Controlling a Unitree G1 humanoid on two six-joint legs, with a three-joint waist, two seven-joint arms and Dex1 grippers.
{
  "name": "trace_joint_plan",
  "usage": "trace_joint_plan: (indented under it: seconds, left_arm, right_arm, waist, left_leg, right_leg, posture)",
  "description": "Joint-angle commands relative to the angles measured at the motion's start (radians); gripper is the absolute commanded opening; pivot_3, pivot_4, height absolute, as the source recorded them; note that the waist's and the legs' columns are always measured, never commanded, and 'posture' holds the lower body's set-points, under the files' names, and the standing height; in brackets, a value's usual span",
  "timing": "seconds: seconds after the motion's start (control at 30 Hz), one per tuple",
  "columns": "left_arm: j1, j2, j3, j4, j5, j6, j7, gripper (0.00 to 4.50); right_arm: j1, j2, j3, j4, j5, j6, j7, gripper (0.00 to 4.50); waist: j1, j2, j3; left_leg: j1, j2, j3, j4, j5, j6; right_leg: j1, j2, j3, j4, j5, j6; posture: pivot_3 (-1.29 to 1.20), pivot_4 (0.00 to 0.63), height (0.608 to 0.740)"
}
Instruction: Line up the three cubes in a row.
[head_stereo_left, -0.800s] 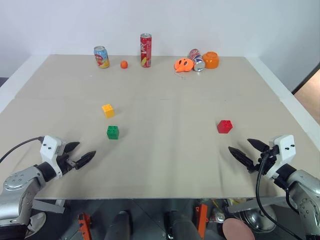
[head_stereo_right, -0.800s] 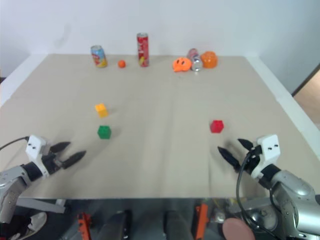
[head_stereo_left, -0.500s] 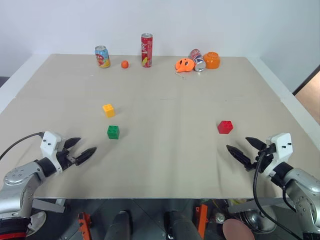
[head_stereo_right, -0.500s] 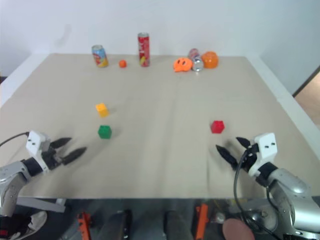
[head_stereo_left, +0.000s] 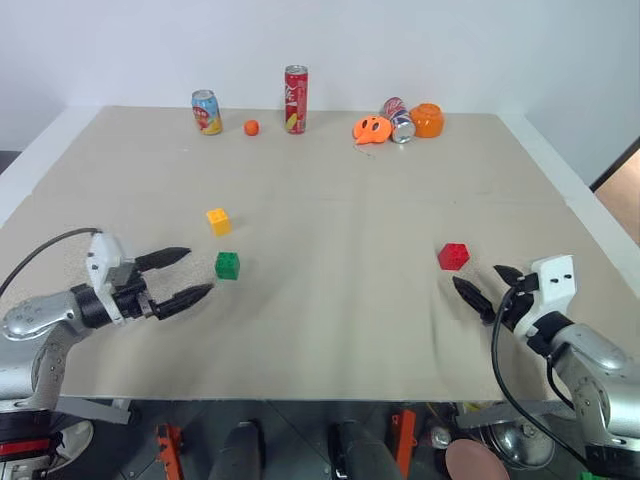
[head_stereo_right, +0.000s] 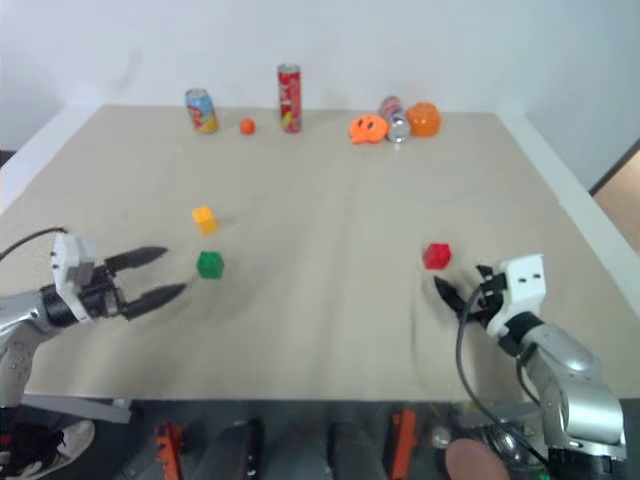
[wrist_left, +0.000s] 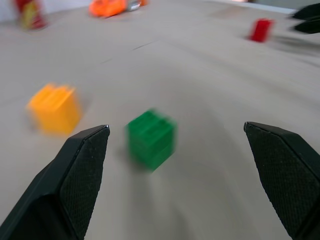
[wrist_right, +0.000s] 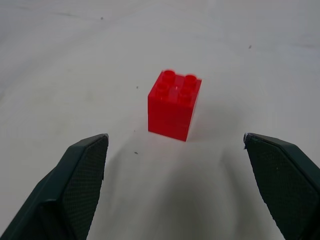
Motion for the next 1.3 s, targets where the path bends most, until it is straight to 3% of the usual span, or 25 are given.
trace_joint_plan:
  seconds: [0.03, 0.5, 1.0, 1.1, 1.3]
  left_arm:
    - [-0.028, 0.028, -0.037, -0.078, -0.046, 0.034, -0.065, 4.45]
    - [-0.170, -0.023, -0.248, -0.104, 0.007, 0.056, -0.110, 4.45]
    - [-0.182, -0.036, -0.249, -0.137, -0.018, 0.080, -0.090, 4.45]
    - [-0.184, -0.033, -0.246, -0.134, -0.012, 0.075, -0.086, 4.50]
    - [-0.199, -0.036, -0.225, -0.131, -0.031, 0.083, -0.069, 4.50]
  right_arm:
    - [-0.029, 0.004, 0.011, 0.026, -0.028, -0.034, -0.011, 4.50]
    - [-0.155, 0.059, 0.049, 0.187, -0.055, -0.079, -0.023, 4.50]
    - [-0.268, 0.076, 0.097, 0.341, -0.095, -0.154, 0.003, 4.50]
    - [-0.270, 0.068, 0.115, 0.351, -0.107, -0.163, 0.017, 3.66]
    - [-0.276, 0.060, 0.112, 0.358, -0.110, -0.178, 0.038, 1.53]
  waist:
    - [0.000, 0.000, 0.000]
    - [0.000, 0.000, 0.000]
    - [0.000, 0.000, 0.000]
    - [0.000, 0.000, 0.000]
    - [0.000, 0.000, 0.000]
  left_leg:
    - [0.000, 0.000, 0.000, 0.000, 0.000, 0.000]
    - [0.000, 0.002, 0.000, 0.001, 0.000, 0.001]
    - [0.001, 0.003, 0.000, 0.002, 0.000, 0.001]
    - [0.001, 0.003, 0.000, 0.002, 0.000, 0.001]
    - [0.002, 0.003, 0.000, 0.002, 0.000, 0.001]
  right_leg:
    - [0.000, 0.000, 0.000, 0.000, 0.000, 0.000]
    - [0.001, 0.007, 0.005, 0.001, 0.001, 0.002]
    - [0.001, 0.010, 0.008, 0.003, 0.002, 0.003]
    - [0.001, 0.010, 0.008, 0.003, 0.002, 0.003]
    - [0.001, 0.010, 0.009, 0.005, 0.002, 0.003]
  posture:
    - [0.00, 0.150, 0.740]
    - [0.00, 0.150, 0.740]
    - [0.00, 0.150, 0.740]
    - [0.00, 0.150, 0.740]
    - [0.00, 0.150, 0.740]
